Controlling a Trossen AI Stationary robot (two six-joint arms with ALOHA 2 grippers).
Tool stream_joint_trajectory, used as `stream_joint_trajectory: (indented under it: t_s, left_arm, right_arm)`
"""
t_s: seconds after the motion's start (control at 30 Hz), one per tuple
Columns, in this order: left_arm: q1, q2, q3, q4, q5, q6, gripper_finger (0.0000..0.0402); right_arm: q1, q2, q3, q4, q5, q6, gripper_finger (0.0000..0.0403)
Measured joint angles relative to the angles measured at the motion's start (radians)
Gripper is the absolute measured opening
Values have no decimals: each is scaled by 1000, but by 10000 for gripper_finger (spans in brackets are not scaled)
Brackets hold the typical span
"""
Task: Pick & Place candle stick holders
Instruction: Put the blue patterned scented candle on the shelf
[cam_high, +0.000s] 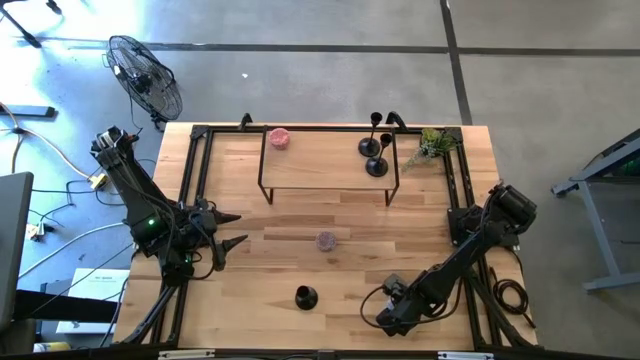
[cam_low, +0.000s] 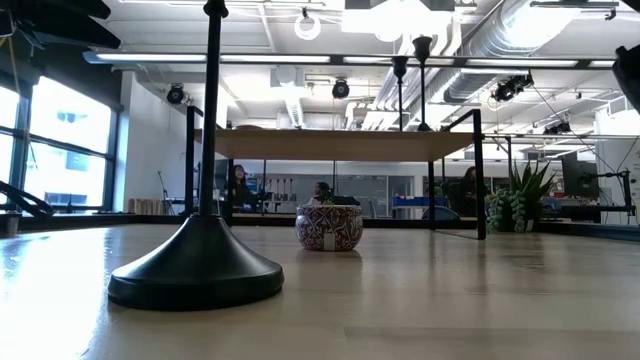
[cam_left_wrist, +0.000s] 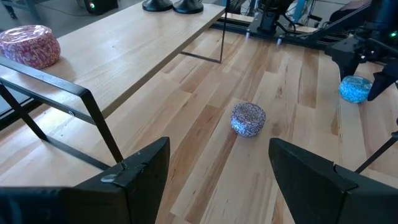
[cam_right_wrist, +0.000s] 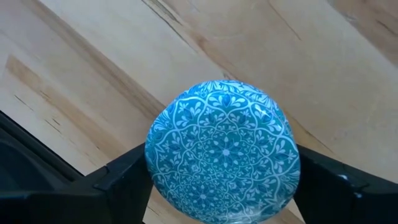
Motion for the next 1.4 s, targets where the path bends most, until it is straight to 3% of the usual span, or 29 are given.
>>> stream_joint_trajectory:
  t_s: [0.23,1.4]
  left_arm:
    - [0,0,0,0,0,0,269]
    - [0,0,0,0,0,0,269]
  right_arm:
    - [0,0,0,-11,47,-18,307]
    - [0,0,7,38,89,-66,296]
